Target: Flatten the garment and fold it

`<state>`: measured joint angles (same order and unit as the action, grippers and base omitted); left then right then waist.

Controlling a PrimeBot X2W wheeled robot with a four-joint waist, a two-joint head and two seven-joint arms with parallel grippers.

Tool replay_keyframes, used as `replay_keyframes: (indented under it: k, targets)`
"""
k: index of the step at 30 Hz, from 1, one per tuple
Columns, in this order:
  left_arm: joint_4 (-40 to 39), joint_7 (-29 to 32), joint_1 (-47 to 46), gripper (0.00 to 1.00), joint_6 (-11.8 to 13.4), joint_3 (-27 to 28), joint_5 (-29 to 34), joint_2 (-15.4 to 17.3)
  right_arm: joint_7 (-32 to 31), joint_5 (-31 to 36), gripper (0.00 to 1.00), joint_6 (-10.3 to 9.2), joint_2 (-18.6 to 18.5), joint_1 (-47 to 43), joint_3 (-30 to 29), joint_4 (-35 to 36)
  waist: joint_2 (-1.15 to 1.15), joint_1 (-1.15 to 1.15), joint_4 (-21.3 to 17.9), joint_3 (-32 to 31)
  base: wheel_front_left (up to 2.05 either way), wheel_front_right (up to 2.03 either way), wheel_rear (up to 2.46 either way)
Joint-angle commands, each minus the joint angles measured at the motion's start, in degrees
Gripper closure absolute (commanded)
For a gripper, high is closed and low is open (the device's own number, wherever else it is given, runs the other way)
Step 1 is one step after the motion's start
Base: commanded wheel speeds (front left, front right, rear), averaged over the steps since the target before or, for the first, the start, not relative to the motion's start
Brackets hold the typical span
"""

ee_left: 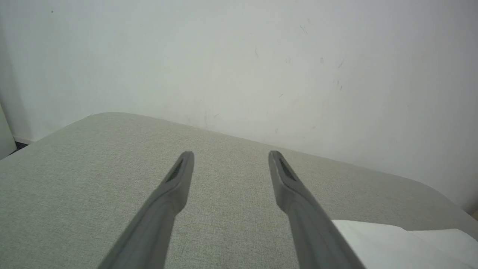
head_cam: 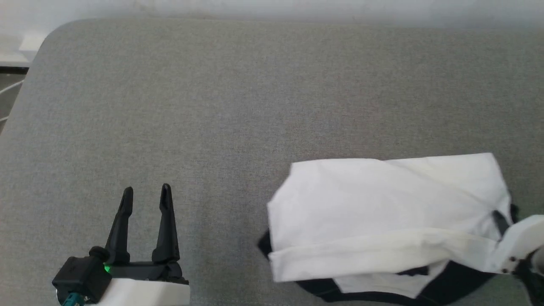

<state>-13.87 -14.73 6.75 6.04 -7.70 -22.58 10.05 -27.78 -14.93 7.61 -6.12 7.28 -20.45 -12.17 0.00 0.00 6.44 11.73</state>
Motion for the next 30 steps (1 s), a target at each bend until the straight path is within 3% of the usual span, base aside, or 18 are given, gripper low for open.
replay_keyframes:
  k: [1,7,12,22,30]
  targets:
    - [0.2,-0.2,0.8,0.0,-0.1,0.0,0.3,0.2,0.6,0.8,1.0,-0.12,-0.7,1.0,-1.5,-0.1,0.0,0.0,-0.6,-0.7,0.0,0.0,0.0]
    - [0.8,0.4,2.0,0.0,0.7,-0.3,1.9,1.4,1.2,2.7,1.0,-0.12,-1.7,1.0,-8.7,1.3,0.0,0.0,-1.9,-2.8,0.0,0.0,0.0]
    - [1.4,1.0,3.3,0.0,1.5,-0.6,2.5,1.7,1.2,2.9,1.0,-0.12,-1.6,0.1,-8.6,5.5,0.0,0.0,-3.2,-5.0,0.0,0.0,0.0]
    - [3.2,1.1,4.6,0.0,2.1,-1.8,3.2,1.5,-4.9,-2.9,1.0,-0.12,1.9,-3.7,7.8,17.4,0.0,0.0,-4.0,-7.1,0.0,0.0,0.0]
    - [3.6,0.8,4.3,0.0,1.9,-2.0,3.0,1.5,-7.5,-5.2,1.0,-0.12,2.6,-4.7,21.2,19.6,0.0,0.0,-2.0,-7.0,0.0,0.0,0.0]
